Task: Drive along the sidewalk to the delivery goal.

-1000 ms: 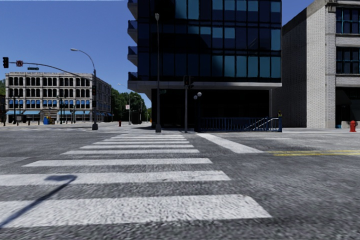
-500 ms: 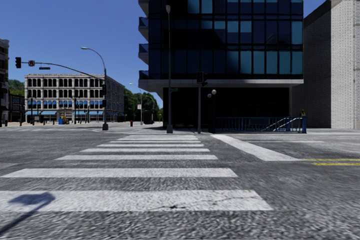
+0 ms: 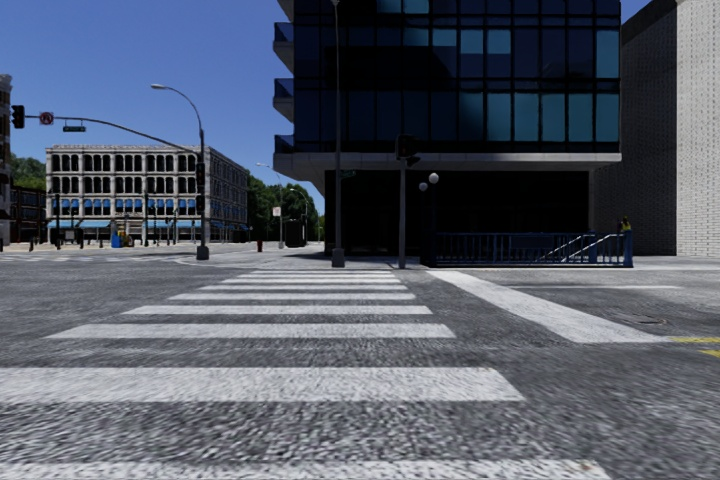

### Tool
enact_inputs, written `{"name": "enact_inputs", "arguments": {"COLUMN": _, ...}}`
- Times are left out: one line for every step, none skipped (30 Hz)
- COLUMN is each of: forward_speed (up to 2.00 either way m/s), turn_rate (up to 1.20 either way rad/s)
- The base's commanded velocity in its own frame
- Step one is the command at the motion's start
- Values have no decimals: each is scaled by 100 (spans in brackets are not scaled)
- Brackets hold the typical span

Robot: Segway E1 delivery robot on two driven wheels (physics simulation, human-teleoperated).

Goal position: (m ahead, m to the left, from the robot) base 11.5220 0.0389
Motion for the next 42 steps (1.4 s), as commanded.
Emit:
{"name": "enact_inputs", "arguments": {"forward_speed": 162, "turn_rate": 0}}
{"name": "enact_inputs", "arguments": {"forward_speed": 162, "turn_rate": 0}}
{"name": "enact_inputs", "arguments": {"forward_speed": 162, "turn_rate": 0}}
{"name": "enact_inputs", "arguments": {"forward_speed": 162, "turn_rate": 0}}
{"name": "enact_inputs", "arguments": {"forward_speed": 162, "turn_rate": 0}}
{"name": "enact_inputs", "arguments": {"forward_speed": 162, "turn_rate": 40}}
{"name": "enact_inputs", "arguments": {"forward_speed": 162, "turn_rate": 89}}
{"name": "enact_inputs", "arguments": {"forward_speed": 162, "turn_rate": 89}}
{"name": "enact_inputs", "arguments": {"forward_speed": 162, "turn_rate": 98}}
{"name": "enact_inputs", "arguments": {"forward_speed": 162, "turn_rate": 100}}
{"name": "enact_inputs", "arguments": {"forward_speed": 162, "turn_rate": 57}}
{"name": "enact_inputs", "arguments": {"forward_speed": 162, "turn_rate": 10}}
{"name": "enact_inputs", "arguments": {"forward_speed": 162, "turn_rate": 10}}
{"name": "enact_inputs", "arguments": {"forward_speed": 162, "turn_rate": 0}}
{"name": "enact_inputs", "arguments": {"forward_speed": 162, "turn_rate": 0}}
{"name": "enact_inputs", "arguments": {"forward_speed": 162, "turn_rate": 0}}
{"name": "enact_inputs", "arguments": {"forward_speed": 162, "turn_rate": 0}}
{"name": "enact_inputs", "arguments": {"forward_speed": 162, "turn_rate": 0}}
{"name": "enact_inputs", "arguments": {"forward_speed": 162, "turn_rate": 0}}
{"name": "enact_inputs", "arguments": {"forward_speed": 162, "turn_rate": 0}}
{"name": "enact_inputs", "arguments": {"forward_speed": 162, "turn_rate": 0}}
{"name": "enact_inputs", "arguments": {"forward_speed": 162, "turn_rate": 0}}
{"name": "enact_inputs", "arguments": {"forward_speed": 162, "turn_rate": 0}}
{"name": "enact_inputs", "arguments": {"forward_speed": 162, "turn_rate": 0}}
{"name": "enact_inputs", "arguments": {"forward_speed": 162, "turn_rate": 0}}
{"name": "enact_inputs", "arguments": {"forward_speed": 162, "turn_rate": 0}}
{"name": "enact_inputs", "arguments": {"forward_speed": 162, "turn_rate": 0}}
{"name": "enact_inputs", "arguments": {"forward_speed": 162, "turn_rate": 0}}
{"name": "enact_inputs", "arguments": {"forward_speed": 162, "turn_rate": 0}}
{"name": "enact_inputs", "arguments": {"forward_speed": 162, "turn_rate": 0}}
{"name": "enact_inputs", "arguments": {"forward_speed": 162, "turn_rate": 0}}
{"name": "enact_inputs", "arguments": {"forward_speed": 162, "turn_rate": -68}}
{"name": "enact_inputs", "arguments": {"forward_speed": 162, "turn_rate": -68}}
{"name": "enact_inputs", "arguments": {"forward_speed": 161, "turn_rate": -110}}
{"name": "enact_inputs", "arguments": {"forward_speed": 161, "turn_rate": -111}}
{"name": "enact_inputs", "arguments": {"forward_speed": 161, "turn_rate": 0}}
{"name": "enact_inputs", "arguments": {"forward_speed": 161, "turn_rate": 0}}
{"name": "enact_inputs", "arguments": {"forward_speed": 161, "turn_rate": 0}}
{"name": "enact_inputs", "arguments": {"forward_speed": 161, "turn_rate": 0}}
{"name": "enact_inputs", "arguments": {"forward_speed": 161, "turn_rate": 0}}
{"name": "enact_inputs", "arguments": {"forward_speed": 161, "turn_rate": 0}}
{"name": "enact_inputs", "arguments": {"forward_speed": 161, "turn_rate": 0}}
